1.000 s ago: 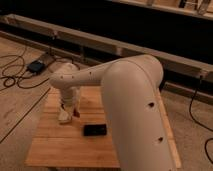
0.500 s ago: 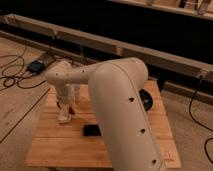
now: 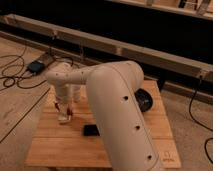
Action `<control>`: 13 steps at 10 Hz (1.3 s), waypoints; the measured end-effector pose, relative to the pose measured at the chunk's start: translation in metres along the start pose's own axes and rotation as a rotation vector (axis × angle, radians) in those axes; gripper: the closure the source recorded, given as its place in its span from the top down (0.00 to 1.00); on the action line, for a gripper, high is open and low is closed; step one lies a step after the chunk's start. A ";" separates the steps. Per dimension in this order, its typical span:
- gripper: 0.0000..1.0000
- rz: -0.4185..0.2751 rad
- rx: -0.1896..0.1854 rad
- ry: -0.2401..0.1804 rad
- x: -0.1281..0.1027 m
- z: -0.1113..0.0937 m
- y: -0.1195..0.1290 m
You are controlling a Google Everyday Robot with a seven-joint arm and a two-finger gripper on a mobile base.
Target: Place the pepper on the white sponge
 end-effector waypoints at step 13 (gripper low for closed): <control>0.80 -0.033 -0.061 0.016 -0.005 0.010 0.004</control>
